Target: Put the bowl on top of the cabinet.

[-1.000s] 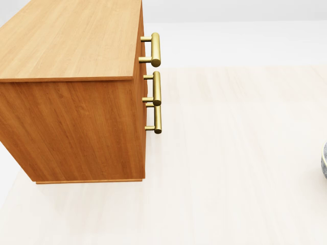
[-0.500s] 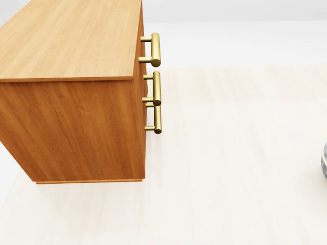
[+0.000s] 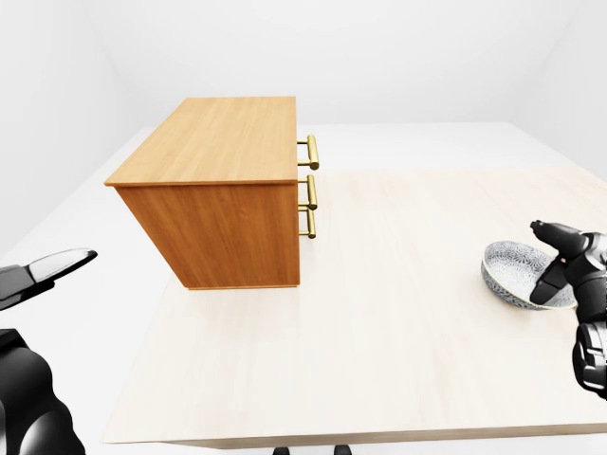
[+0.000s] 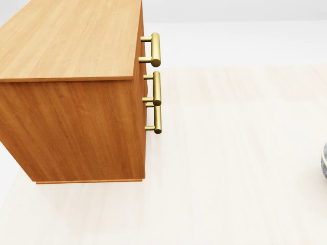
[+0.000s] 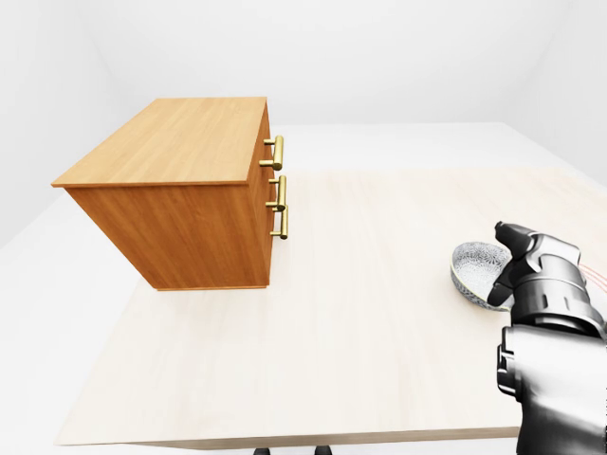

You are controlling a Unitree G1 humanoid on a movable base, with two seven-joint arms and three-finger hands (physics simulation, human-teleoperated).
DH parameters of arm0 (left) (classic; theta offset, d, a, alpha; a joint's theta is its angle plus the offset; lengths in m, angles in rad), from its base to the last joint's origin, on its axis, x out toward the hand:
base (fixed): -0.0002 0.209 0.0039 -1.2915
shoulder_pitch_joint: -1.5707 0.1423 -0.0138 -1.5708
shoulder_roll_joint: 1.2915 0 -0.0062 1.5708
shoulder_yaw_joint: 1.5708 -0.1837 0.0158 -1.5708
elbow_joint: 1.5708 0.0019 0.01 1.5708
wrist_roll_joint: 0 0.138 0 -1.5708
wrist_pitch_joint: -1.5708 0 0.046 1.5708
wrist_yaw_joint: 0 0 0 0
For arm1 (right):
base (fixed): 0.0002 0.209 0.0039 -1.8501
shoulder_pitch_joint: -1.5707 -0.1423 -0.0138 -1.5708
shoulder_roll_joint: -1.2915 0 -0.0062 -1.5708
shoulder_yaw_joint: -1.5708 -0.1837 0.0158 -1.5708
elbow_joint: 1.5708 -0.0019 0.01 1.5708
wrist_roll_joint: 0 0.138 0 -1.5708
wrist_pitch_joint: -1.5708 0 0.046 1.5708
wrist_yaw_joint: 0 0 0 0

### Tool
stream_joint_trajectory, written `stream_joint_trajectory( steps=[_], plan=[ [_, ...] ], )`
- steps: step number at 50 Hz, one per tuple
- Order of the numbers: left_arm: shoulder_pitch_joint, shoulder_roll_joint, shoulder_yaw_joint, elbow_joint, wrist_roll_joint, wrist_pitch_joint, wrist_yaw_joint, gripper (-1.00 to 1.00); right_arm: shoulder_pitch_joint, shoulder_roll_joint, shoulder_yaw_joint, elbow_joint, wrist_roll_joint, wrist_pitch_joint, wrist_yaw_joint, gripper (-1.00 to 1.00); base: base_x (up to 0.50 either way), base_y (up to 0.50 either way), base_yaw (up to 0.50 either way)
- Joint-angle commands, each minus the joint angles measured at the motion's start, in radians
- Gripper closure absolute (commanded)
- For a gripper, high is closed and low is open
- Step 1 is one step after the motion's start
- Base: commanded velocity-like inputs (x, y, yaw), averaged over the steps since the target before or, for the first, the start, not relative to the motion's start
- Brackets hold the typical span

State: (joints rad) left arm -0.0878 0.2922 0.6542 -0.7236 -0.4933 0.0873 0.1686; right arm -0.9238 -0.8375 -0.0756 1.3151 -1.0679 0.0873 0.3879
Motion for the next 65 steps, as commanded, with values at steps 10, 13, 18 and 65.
stream_joint_trajectory(
  steps=[10, 13, 18, 65],
  plan=[
    [-0.002, 0.002, 0.0, -0.001, -0.001, 0.0, 0.002, -1.0, 0.07, 0.051, 0.002, 0.016, 0.062, 0.0, -0.039, -1.0, 0.0, 0.0, 0.0],
    [-0.003, 0.003, 0.002, 0.0, -0.003, 0.0, 0.002, -1.0, 0.076, 0.064, 0.003, 0.02, 0.069, 0.0, -0.043, -1.0, 0.0, 0.0, 0.0],
    [-0.002, 0.002, -0.001, 0.004, 0.0, 0.0, 0.0, -1.0, 0.094, 0.078, 0.002, 0.026, 0.081, 0.0, -0.051, -1.0, 0.0, 0.0, 0.0],
    [-0.001, -0.002, -0.003, -0.001, 0.008, 0.0, -0.004, -1.0, 0.213, 0.111, -0.01, 0.041, 0.171, 0.0, -0.092, 1.0, 0.0, 0.0, 0.0]
  ],
)
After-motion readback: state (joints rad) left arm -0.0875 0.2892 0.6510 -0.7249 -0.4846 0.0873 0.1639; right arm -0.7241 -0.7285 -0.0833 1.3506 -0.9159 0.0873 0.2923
